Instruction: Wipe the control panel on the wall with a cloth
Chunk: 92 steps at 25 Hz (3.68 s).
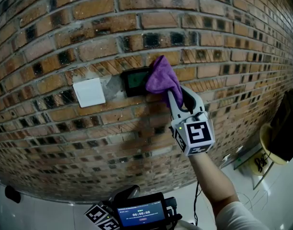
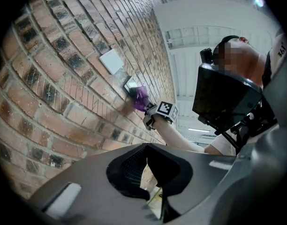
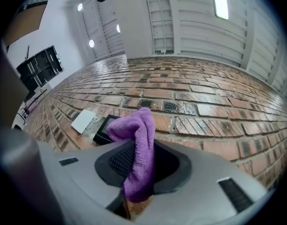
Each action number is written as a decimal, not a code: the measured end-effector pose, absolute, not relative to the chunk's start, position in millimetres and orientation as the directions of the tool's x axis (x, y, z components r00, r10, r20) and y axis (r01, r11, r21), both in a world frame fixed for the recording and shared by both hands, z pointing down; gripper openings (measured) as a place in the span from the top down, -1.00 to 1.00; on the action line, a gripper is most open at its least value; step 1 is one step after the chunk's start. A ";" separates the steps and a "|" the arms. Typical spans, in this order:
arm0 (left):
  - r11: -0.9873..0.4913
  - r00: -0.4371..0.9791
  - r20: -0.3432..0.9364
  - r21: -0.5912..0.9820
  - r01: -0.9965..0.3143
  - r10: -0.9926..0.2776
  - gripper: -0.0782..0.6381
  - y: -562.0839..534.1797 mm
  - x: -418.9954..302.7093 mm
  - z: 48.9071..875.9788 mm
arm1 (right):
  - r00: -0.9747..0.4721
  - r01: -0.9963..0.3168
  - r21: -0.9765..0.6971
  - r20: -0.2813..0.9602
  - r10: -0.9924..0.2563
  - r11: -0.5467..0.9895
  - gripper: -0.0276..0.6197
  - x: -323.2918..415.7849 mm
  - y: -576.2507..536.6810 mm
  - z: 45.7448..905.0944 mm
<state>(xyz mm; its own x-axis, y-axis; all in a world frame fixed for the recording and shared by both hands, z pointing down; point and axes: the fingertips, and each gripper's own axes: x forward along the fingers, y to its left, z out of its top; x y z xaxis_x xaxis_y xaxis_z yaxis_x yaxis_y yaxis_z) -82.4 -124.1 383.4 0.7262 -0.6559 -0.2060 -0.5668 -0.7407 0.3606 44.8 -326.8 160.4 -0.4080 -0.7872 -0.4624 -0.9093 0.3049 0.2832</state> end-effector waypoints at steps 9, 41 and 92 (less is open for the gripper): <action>-0.745 0.732 -0.205 0.360 -0.561 -0.650 0.82 -125.8 -79.7 383.2 | -0.383 -0.920 0.273 -0.463 -0.799 0.283 0.59 62.6 -319.3 167.0; -0.748 0.736 -0.203 0.362 -0.556 -0.646 0.82 -131.6 -73.1 381.9 | -0.412 -0.908 0.273 -0.440 -0.798 0.319 0.59 82.4 -261.8 197.1; -0.736 0.722 -0.205 0.364 -0.571 -0.661 0.82 -110.8 -80.8 379.3 | -0.567 -0.816 0.200 -0.092 -0.819 0.543 0.60 59.0 -185.2 339.0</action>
